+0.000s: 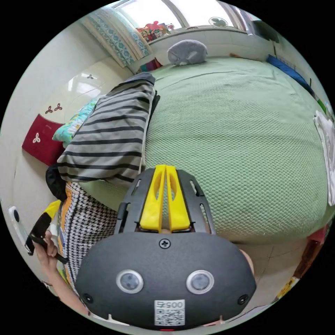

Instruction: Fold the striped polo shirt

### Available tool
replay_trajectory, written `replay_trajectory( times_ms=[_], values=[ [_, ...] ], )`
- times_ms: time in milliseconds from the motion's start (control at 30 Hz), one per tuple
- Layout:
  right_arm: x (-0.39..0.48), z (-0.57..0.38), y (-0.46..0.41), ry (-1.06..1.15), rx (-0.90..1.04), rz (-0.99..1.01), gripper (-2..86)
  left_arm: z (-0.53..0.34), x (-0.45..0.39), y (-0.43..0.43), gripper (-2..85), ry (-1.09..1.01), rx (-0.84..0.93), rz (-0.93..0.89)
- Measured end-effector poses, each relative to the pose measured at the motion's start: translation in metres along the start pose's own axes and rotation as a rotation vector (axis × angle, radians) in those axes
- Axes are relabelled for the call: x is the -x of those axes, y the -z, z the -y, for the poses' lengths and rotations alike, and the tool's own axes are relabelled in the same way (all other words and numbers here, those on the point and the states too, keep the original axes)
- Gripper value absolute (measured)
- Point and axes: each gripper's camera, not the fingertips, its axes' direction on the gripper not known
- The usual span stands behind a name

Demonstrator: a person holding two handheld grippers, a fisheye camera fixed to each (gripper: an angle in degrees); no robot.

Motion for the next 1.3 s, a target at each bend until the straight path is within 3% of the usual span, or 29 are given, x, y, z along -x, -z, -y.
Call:
replay_trajectory(
  times_ms=[67, 300, 500, 800, 1067, 1300],
  values=[
    [0.008, -0.004, 0.008, 0.021, -0.037, 0.069, -1.2, 0.004, 0.001, 0.004, 13.8, 0.010, -0.038, 0.075],
    [0.065, -0.032, 0.009, 0.290, -0.077, -0.113, -1.1, 0.041, -0.008, 0.021, 14.7, -0.068, -0.090, 0.133],
    [0.068, -0.029, 0.002, 0.239, -0.048, -0.111, -1.2, 0.081, -0.004, 0.008, 17.5, -0.083, 0.013, 0.115],
    [0.077, -0.023, -0.014, 0.206, -0.006, -0.157, -1.1, 0.086, -0.011, -0.022, 17.6, -0.086, 0.095, 0.240],
    [0.081, -0.018, -0.021, 0.190, 0.001, -0.142, -1.2, 0.079, -0.015, -0.002, 4.3, -0.019, 0.057, 0.282],
    [0.077, -0.013, -0.022, 0.139, -0.020, -0.106, -1.2, 0.071, -0.033, 0.009, 2.9, -0.102, 0.034, 0.191]
  ],
)
